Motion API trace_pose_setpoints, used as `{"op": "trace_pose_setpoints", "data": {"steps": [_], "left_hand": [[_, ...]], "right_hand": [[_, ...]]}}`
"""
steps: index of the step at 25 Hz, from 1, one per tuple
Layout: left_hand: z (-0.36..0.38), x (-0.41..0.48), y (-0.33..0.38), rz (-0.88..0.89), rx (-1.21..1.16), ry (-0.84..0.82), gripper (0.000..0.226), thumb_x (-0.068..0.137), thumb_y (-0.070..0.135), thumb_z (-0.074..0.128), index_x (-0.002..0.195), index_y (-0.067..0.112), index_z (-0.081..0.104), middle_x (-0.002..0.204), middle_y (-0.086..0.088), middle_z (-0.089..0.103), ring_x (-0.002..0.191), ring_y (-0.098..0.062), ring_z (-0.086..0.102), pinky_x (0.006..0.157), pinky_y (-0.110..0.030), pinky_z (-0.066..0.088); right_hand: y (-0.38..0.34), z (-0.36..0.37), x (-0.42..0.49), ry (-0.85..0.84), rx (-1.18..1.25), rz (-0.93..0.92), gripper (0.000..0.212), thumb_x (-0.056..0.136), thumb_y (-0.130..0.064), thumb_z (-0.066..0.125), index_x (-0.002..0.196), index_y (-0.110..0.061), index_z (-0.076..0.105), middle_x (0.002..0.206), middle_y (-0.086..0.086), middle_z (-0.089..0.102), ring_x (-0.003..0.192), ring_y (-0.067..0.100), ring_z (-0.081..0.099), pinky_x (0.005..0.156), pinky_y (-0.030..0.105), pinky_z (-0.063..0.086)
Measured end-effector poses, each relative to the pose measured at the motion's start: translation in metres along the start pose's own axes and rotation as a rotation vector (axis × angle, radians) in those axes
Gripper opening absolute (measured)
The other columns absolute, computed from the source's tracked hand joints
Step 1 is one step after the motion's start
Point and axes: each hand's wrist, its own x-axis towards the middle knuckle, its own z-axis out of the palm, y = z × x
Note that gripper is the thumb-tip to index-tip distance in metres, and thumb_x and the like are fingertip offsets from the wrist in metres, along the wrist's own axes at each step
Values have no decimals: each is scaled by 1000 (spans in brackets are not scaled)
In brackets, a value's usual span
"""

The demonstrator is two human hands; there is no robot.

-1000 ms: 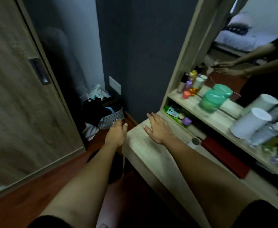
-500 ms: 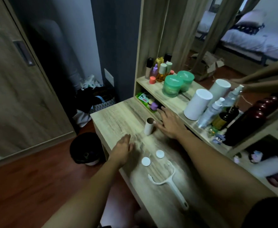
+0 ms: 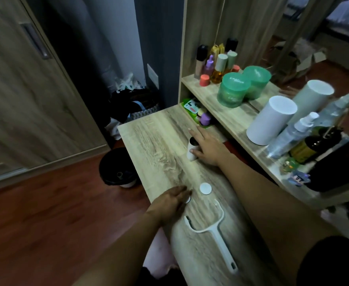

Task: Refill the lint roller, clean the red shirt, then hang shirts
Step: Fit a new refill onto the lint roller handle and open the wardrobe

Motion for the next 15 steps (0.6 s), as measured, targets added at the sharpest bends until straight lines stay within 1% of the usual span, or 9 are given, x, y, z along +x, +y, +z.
{"op": "trace_pose_setpoints", "data": {"steps": [2,5,7,9,10,11,12,14,15], "left_hand": [[10,5,-1,12,52,-63,52,95,37,28,143,18,34,152,-13,30,138,-30,31,113,-30,24],[15,11,3,-4,128,-110,60,90,42,18,141,15,37,150,-15,32,135,-32,33,110,-35,30],[14,14,7,-12,158,-90,55,91,37,22,136,13,43,143,-17,40,127,-34,41,102,-38,39],[11,15,8,-7,131,-59,43,93,25,35,131,11,48,134,-18,46,119,-35,46,95,-38,43],[9,15,8,-16,69,-34,40,91,19,41,130,10,49,130,-18,48,116,-34,48,93,-36,42],[6,14,6,-61,-36,5,40,89,16,47,128,11,50,126,-18,51,114,-34,51,92,-33,42],[1,13,5,-138,-162,70,42,86,18,53,127,13,51,122,-15,54,110,-32,54,89,-29,42],[-16,12,5,-353,-425,297,40,82,27,61,121,16,53,106,-7,62,96,-23,60,79,-24,43],[-28,11,6,-469,-563,426,35,83,29,63,115,18,56,96,-4,64,89,-19,61,73,-23,43]], "right_hand": [[6,10,8,-27,-42,-31,70,91,-39,51,148,-24,16,158,11,10,143,31,17,114,46,25],[12,23,13,-42,-25,-20,63,92,-31,51,147,-24,22,157,8,17,140,32,25,110,46,31],[10,26,12,-2,28,0,58,92,-21,50,145,-21,27,153,9,25,134,34,34,107,44,35],[8,26,9,37,108,57,55,92,-19,51,143,-18,31,146,13,34,127,36,42,102,41,39],[9,25,5,59,183,106,53,92,-21,52,142,-16,33,143,15,38,124,37,44,100,40,39],[11,22,0,90,280,159,52,92,-23,53,140,-14,36,139,18,42,123,37,45,99,38,39],[12,18,-6,128,388,206,49,92,-26,53,137,-12,39,136,19,46,121,36,47,97,36,40],[12,3,-18,200,603,277,43,94,-31,51,130,-9,47,125,17,56,112,30,55,87,28,41],[8,-6,-25,208,708,302,40,94,-32,49,127,-9,50,119,13,60,105,24,58,80,26,41]]}}
